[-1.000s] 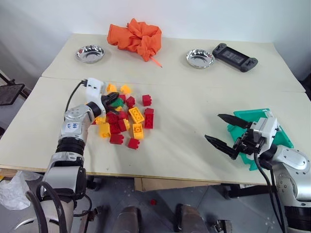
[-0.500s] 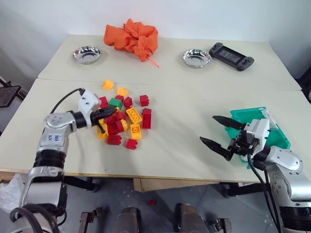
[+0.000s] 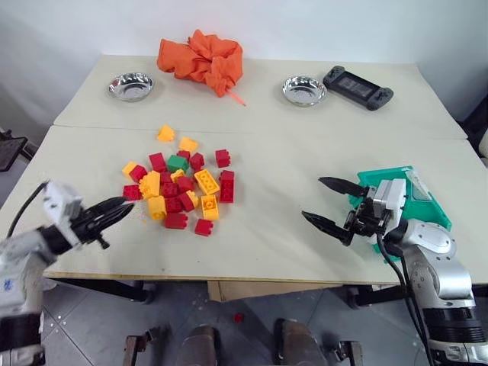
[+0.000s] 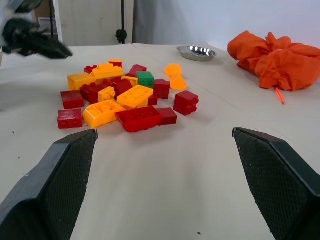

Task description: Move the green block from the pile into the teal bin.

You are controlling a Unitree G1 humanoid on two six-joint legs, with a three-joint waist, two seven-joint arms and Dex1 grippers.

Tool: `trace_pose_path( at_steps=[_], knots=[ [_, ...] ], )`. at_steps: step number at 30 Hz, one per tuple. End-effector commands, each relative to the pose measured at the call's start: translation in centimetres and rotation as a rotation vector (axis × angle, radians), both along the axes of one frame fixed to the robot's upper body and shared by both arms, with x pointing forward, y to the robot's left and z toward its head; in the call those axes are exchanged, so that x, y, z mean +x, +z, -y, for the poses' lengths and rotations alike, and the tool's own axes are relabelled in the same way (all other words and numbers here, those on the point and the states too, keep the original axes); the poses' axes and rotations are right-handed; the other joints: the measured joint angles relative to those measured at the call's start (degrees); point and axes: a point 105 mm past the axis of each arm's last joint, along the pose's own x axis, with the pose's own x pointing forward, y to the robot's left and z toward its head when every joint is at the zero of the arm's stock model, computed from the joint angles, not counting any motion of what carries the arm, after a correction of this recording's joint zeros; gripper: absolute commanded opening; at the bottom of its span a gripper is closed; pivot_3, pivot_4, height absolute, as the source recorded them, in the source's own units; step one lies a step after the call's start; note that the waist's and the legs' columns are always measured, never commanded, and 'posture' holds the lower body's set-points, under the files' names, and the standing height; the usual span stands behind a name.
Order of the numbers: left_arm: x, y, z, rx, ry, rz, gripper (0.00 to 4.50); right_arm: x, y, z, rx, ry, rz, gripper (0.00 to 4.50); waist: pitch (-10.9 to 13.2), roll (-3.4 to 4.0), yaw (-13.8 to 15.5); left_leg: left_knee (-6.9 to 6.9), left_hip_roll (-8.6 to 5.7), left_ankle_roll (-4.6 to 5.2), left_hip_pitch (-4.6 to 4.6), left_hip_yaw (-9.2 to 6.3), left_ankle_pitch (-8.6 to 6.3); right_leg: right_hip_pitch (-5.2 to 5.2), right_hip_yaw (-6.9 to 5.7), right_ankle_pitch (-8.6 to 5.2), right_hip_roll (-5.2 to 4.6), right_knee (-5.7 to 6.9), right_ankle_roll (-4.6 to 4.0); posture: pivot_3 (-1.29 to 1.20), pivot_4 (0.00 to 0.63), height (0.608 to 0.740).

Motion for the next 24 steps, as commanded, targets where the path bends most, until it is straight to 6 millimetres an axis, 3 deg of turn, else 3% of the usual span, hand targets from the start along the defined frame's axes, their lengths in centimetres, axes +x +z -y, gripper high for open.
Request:
trace_pose_path(
  at_steps=[1,5,8,12,14,16,20,24],
  knots=[
    [-1.4,1.6,-2.3,0.003,0.175,0.111,2.44,0.0,0.9,-0.4,0.002,0.022,0.051,4.50,0.0,-0.02,0.4,0.04,0.00,0.00,0.00,-0.01,-0.01,0.01,0.00,0.00,-0.01,0.02,0.00,0.00,0.150,0.740],
    [-2.8,0.8,-2.2,0.011,0.232,0.096,3.71,0.0,0.7,-0.5,0.004,0.029,0.049,4.50,0.0,-0.05,1.0,0.08,-0.01,0.00,-0.01,-0.02,-0.07,0.04,0.00,0.00,-0.02,0.00,0.00,0.00,0.150,0.740],
    [-2.6,0.9,-1.3,-0.004,0.231,0.093,4.46,-0.1,0.7,-0.5,0.004,0.038,0.046,4.50,0.0,-0.05,1.0,0.08,0.00,0.00,-0.01,-0.01,-0.09,0.03,-0.01,0.00,-0.02,-0.01,-0.01,0.00,0.150,0.740],
    [0.0,2.5,2.1,-0.044,0.118,0.092,4.46,-0.3,0.4,-0.5,-0.008,0.056,0.032,4.50,0.0,-0.05,1.2,0.10,-0.01,0.00,0.00,-0.01,-0.09,0.04,-0.01,0.00,-0.02,0.02,-0.01,0.00,0.150,0.740],
    [2.7,3.9,4.4,-0.015,0.066,0.087,4.46,-0.3,0.3,-0.4,-0.013,0.053,0.031,4.50,0.0,-0.05,1.6,0.18,-0.02,0.00,-0.02,-0.03,-0.09,0.07,-0.02,0.00,-0.02,0.04,-0.01,0.00,0.150,0.740],
    [4.0,4.5,5.4,0.034,0.055,0.065,4.46,-0.2,0.3,-0.3,-0.015,0.051,0.030,4.50,0.0,-0.06,1.6,0.26,-0.02,0.00,-0.04,-0.05,-0.09,0.04,-0.04,0.00,-0.02,0.09,-0.01,0.00,0.150,0.740],
    [9.5,6.3,8.0,0.089,0.079,-0.082,4.46,0.0,1.6,-0.5,0.059,0.040,0.021,4.50,0.0,-0.05,1.3,0.25,-0.02,-0.02,-0.06,-0.02,-0.11,0.01,-0.06,0.00,0.00,0.10,-0.01,0.00,0.150,0.740],
    [12.0,6.6,9.1,0.133,0.092,-0.197,4.46,-0.6,2.0,-1.5,0.023,0.095,0.036,4.50,0.0,-0.04,0.6,0.23,-0.04,-0.02,-0.04,0.02,-0.11,0.00,-0.05,0.00,-0.01,0.10,0.00,0.00,0.150,0.740]
  ],
)
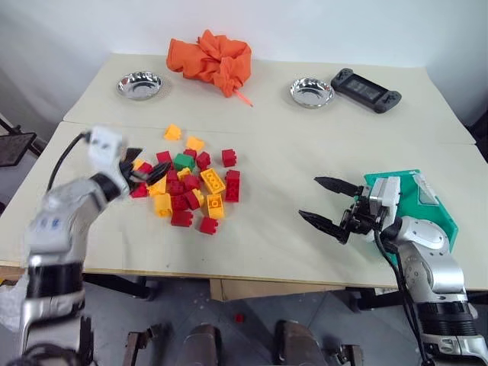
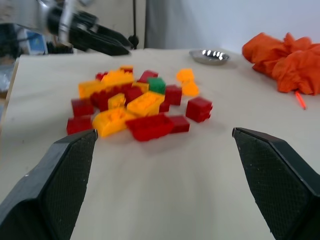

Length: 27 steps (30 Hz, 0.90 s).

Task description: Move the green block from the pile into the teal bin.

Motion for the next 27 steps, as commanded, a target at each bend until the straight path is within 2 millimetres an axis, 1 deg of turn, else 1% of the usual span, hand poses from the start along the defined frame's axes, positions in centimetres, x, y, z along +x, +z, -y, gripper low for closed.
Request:
trace_pose_path(
  at_steps=[1,4,9,10,15,18,23,25,27],
  knots=[
    [1.5,-0.8,-0.1,0.016,0.047,-0.101,4.46,-1.0,1.1,-0.8,-0.034,0.058,0.052,4.50,0.0,0.00,-0.4,-0.11,0.00,0.00,0.03,0.05,0.00,-0.04,-0.01,0.00,0.00,-0.02,0.00,0.00,0.150,0.740],
    [3.0,-1.3,0.2,0.041,0.062,-0.158,4.46,-1.2,1.2,-0.6,-0.064,0.063,0.055,4.50,0.0,0.00,-0.3,-0.22,0.00,-0.01,0.01,0.10,0.01,-0.11,-0.03,0.00,0.00,-0.08,0.00,0.00,0.150,0.740],
    [4.3,-1.8,0.0,0.115,0.067,-0.178,4.46,-1.5,1.7,-0.5,-0.068,0.056,0.064,4.50,0.0,-0.03,0.1,-0.16,0.00,-0.01,-0.01,0.11,0.01,-0.10,-0.04,0.00,0.00,-0.11,0.00,0.00,0.150,0.740],
    [4.4,-2.0,0.3,0.105,0.053,-0.188,4.46,-1.6,1.7,-0.6,-0.066,0.055,0.064,4.50,0.0,-0.03,0.1,-0.15,0.00,-0.01,-0.01,0.11,0.01,-0.10,-0.04,0.00,0.00,-0.10,0.00,0.00,0.150,0.740],
    [4.8,-3.4,1.9,0.103,-0.034,-0.246,4.46,-1.9,1.5,-1.0,-0.056,0.052,0.060,4.50,0.0,-0.04,0.3,-0.12,0.00,-0.01,-0.01,0.12,0.01,-0.06,-0.04,0.00,0.00,-0.10,0.01,0.00,0.150,0.740],
    [4.8,-3.6,2.6,0.113,-0.067,-0.266,4.46,-2.0,1.6,-1.2,-0.050,0.052,0.059,4.50,0.0,-0.04,0.2,-0.08,0.00,-0.01,-0.01,0.11,0.00,-0.04,-0.04,0.00,0.00,-0.10,0.02,0.00,0.150,0.740],
    [5.1,-4.1,2.2,0.166,-0.056,-0.297,4.46,-2.1,1.8,-1.5,-0.038,0.054,0.065,4.50,0.0,-0.04,0.2,-0.09,0.00,-0.01,0.00,0.11,0.00,-0.04,-0.04,0.00,0.00,-0.09,0.02,0.00,0.150,0.740],
    [5.2,-4.4,2.1,0.162,-0.058,-0.315,4.46,-2.1,1.8,-1.6,-0.034,0.053,0.065,4.50,0.0,-0.03,0.0,-0.09,0.00,-0.01,0.01,0.12,0.00,-0.04,-0.04,0.00,0.00,-0.08,0.02,0.00,0.150,0.740],
    [5.1,-5.0,2.0,0.196,-0.061,-0.339,4.07,-2.1,1.8,-1.6,-0.029,0.050,0.065,4.50,0.0,-0.03,0.0,-0.09,0.00,-0.01,0.03,0.12,0.00,-0.04,-0.04,0.00,0.00,-0.06,0.02,0.00,0.150,0.740]
  ],
)
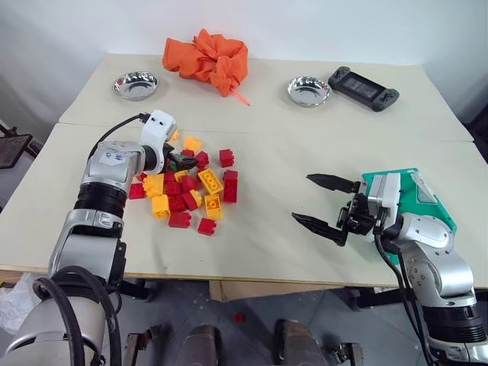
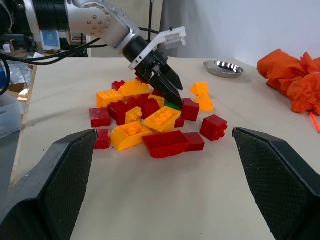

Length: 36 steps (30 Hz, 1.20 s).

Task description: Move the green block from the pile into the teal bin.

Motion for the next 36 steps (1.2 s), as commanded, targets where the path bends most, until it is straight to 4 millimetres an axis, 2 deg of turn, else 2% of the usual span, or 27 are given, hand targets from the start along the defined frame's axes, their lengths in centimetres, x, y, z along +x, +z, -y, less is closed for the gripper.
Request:
trace_pose_path(
  at_steps=[1,3,7,9,13,15,17,20,22,24,26,28,30,36],
  knots=[
    [-0.4,-2.5,-0.9,0.070,0.011,-0.095,3.88,-0.5,0.7,-0.4,0.026,0.013,0.030,4.50,0.0,0.00,0.0,0.00,0.00,0.00,0.00,0.00,0.00,0.00,0.00,0.00,0.00,0.01,0.00,0.00,0.150,0.740],
    [-0.5,-2.9,-1.1,0.092,0.001,-0.115,3.22,-0.5,0.8,-0.5,0.031,0.011,0.034,4.50,0.0,0.00,0.0,0.01,0.00,0.00,0.00,0.01,0.00,0.00,0.01,0.00,0.00,0.01,0.00,0.00,0.150,0.740],
    [-0.7,-2.8,-1.5,0.081,-0.016,-0.121,2.20,-0.6,0.9,-0.6,0.037,0.007,0.038,4.50,0.0,0.01,-0.2,-0.02,0.00,0.00,0.04,0.04,0.00,0.00,0.02,0.00,0.00,0.02,0.00,0.00,0.150,0.740],
    [-0.7,-2.3,-1.9,0.063,-0.022,-0.093,2.12,-0.6,0.8,-0.6,0.039,0.004,0.038,4.50,0.0,0.01,-0.2,0.00,0.01,0.00,0.03,0.04,0.00,-0.01,0.02,0.00,0.00,0.03,0.00,0.00,0.150,0.740],
    [-0.7,1.4,-2.6,-0.097,-0.081,0.053,2.12,-0.7,0.7,-0.6,0.050,-0.012,0.037,4.50,0.0,-0.03,-0.3,-0.02,0.01,0.00,0.01,0.04,0.00,-0.07,0.02,0.00,0.00,0.04,0.00,0.00,0.150,0.740],
    [-1.5,3.5,-2.7,-0.128,-0.203,0.159,2.12,-0.8,0.6,-0.7,0.057,-0.019,0.035,4.50,0.0,-0.07,-0.2,0.00,0.01,0.00,-0.05,0.04,0.00,-0.10,0.02,0.00,0.00,0.04,0.00,0.00,0.150,0.740],
    [-2.3,4.5,-2.7,-0.134,-0.294,0.222,2.12,-0.9,0.5,-0.7,0.060,-0.023,0.035,4.50,0.0,-0.07,0.0,0.00,0.01,0.00,-0.07,0.05,0.00,-0.11,0.02,0.00,0.00,0.02,0.00,0.00,0.150,0.740],
    [-3.8,6.8,-1.2,-0.138,-0.493,0.378,2.12,-1.1,0.2,-0.7,0.067,-0.044,0.034,4.50,0.1,-0.08,0.6,0.03,0.01,0.00,-0.10,0.04,0.00,-0.10,0.00,0.00,0.00,0.02,0.00,0.00,0.150,0.740],
    [-4.4,7.6,0.1,-0.152,-0.577,0.425,2.12,-1.1,0.1,-0.4,0.068,-0.065,0.034,4.50,0.1,-0.09,1.1,0.12,0.01,0.02,-0.15,0.04,-0.01,-0.10,-0.01,0.00,0.00,0.01,0.00,0.00,0.150,0.740],
    [-5.4,7.2,2.7,-0.099,-0.728,0.439,2.12,-1.3,-0.1,0.3,0.053,-0.102,0.042,4.50,0.1,-0.09,1.5,0.17,0.01,0.04,-0.16,0.04,-0.02,-0.09,-0.01,0.00,0.00,0.02,0.01,0.00,0.150,0.740],
    [-6.5,6.7,6.1,-0.057,-0.887,0.458,2.12,-1.1,0.2,1.8,0.044,-0.179,0.067,4.50,0.1,-0.09,1.7,0.19,0.01,0.06,-0.16,0.04,-0.03,-0.06,-0.01,0.01,-0.01,0.02,0.01,0.00,0.150,0.740],
    [-7.2,6.4,9.9,-0.082,-1.000,0.496,2.12,-1.1,0.4,3.5,0.030,-0.253,0.091,4.50,0.1,-0.09,2.0,0.25,0.00,0.12,-0.17,0.04,-0.07,-0.01,-0.01,0.02,-0.01,-0.01,0.04,0.00,0.150,0.740],
    [-8.0,5.0,14.0,-0.083,-1.111,0.480,2.12,-1.8,0.5,4.8,0.018,-0.303,0.087,4.50,0.1,-0.09,2.3,0.32,-0.01,0.16,-0.21,0.04,-0.10,0.01,-0.01,0.06,-0.01,-0.09,0.10,0.00,0.150,0.740],
    [-8.0,0.9,22.8,-0.063,-1.158,0.397,2.12,-4.1,0.7,6.5,-0.018,-0.399,0.075,4.50,0.1,-0.11,2.0,0.24,-0.01,0.20,-0.19,0.10,-0.12,0.02,-0.02,0.06,-0.01,-0.22,0.12,0.00,0.150,0.740]
  ],
)
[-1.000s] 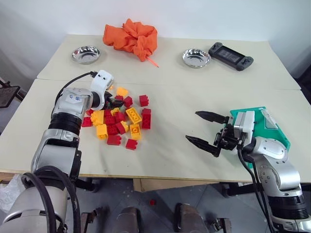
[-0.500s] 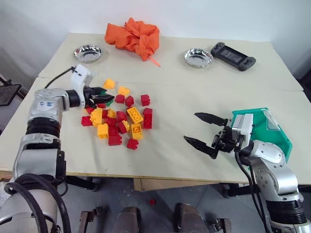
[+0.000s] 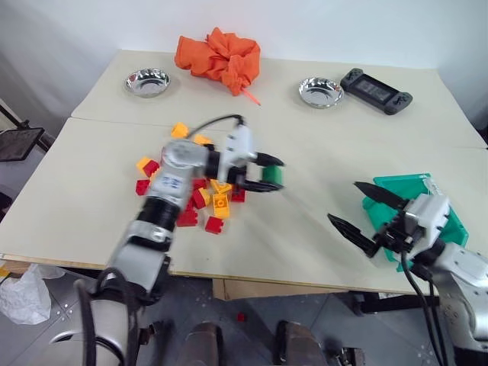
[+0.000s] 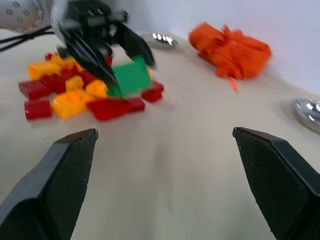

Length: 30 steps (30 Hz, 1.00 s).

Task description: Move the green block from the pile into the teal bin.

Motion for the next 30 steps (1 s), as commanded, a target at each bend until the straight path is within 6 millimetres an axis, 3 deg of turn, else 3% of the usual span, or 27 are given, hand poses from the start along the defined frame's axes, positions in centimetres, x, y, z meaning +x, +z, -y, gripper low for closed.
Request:
trace_pose_path(
  at_steps=[1,3,4,7,10,14,17,21,27,30],
  knots=[
    [0.4,-0.9,3.6,0.021,0.032,0.004,2.12,-1.6,2.1,0.3,-0.023,-0.041,0.071,4.50,0.0,-0.01,-0.2,0.02,0.00,0.00,0.00,0.01,0.00,0.01,0.00,0.00,0.00,-0.01,0.00,0.00,0.150,0.740],
    [0.2,-2.0,5.1,0.045,0.025,-0.043,2.12,-2.3,2.4,0.3,-0.013,-0.068,0.073,4.50,0.0,-0.02,-0.5,0.03,0.00,0.01,0.00,0.01,-0.01,0.02,0.00,0.01,0.00,-0.03,0.02,0.00,0.150,0.740],
    [-0.2,-2.3,5.6,0.047,0.007,-0.060,2.84,-2.7,2.5,0.3,-0.011,-0.077,0.070,4.50,0.0,-0.02,-0.6,0.02,0.00,0.02,0.02,0.01,-0.01,0.02,0.01,0.01,0.00,-0.04,0.02,0.00,0.150,0.740],
    [-0.7,-1.8,6.4,-0.007,-0.028,-0.078,3.66,-3.6,2.4,0.2,-0.008,-0.097,0.045,4.50,0.0,-0.01,-0.5,-0.02,0.01,0.03,0.01,0.01,-0.02,-0.01,0.01,0.01,0.00,-0.05,0.02,0.00,0.150,0.740],
    [-0.8,-1.8,5.7,-0.017,-0.049,-0.130,4.46,-3.9,2.1,0.5,-0.012,-0.117,0.003,4.50,0.0,-0.01,-0.4,0.02,0.01,0.06,-0.02,0.01,-0.03,0.00,0.01,0.01,0.00,-0.08,0.02,0.00,0.150,0.740],
    [0.3,-0.7,2.6,-0.097,-0.006,-0.136,4.46,-3.6,1.4,1.5,-0.048,-0.154,-0.081,4.50,0.0,0.01,-0.7,0.04,0.01,0.09,0.00,0.01,-0.05,0.01,0.01,0.01,0.00,-0.07,0.02,0.00,0.150,0.740],
    [0.2,0.9,-1.7,-0.201,-0.013,-0.077,4.46,-3.0,1.3,0.5,-0.024,-0.100,-0.134,4.50,0.0,0.05,-0.8,0.01,0.02,0.09,0.03,0.00,-0.05,-0.01,0.03,0.01,0.00,0.00,0.00,0.00,0.150,0.740],
    [-0.9,1.9,-7.3,-0.290,0.037,-0.016,4.46,-0.4,0.1,-0.8,-0.035,-0.123,-0.257,4.50,0.0,0.08,-1.4,0.08,0.06,0.09,0.04,-0.03,-0.05,-0.01,0.04,0.01,0.00,0.09,-0.01,0.00,0.150,0.740],
    [-4.2,0.4,-13.2,-0.209,0.170,-0.021,4.46,3.7,-0.9,-2.1,-0.011,-0.207,-0.431,4.50,0.0,0.12,-0.8,0.12,0.04,0.09,-0.02,-0.14,-0.05,-0.01,0.01,0.01,-0.02,0.12,-0.03,0.00,0.150,0.740],
    [-5.5,-0.4,-14.9,-0.185,0.245,-0.036,4.46,5.3,-1.4,-1.9,-0.038,-0.282,-0.483,4.50,0.0,0.12,-0.6,0.12,0.05,0.07,-0.02,-0.14,-0.07,-0.01,0.02,0.01,-0.02,0.11,-0.03,0.00,0.150,0.740]
  ],
)
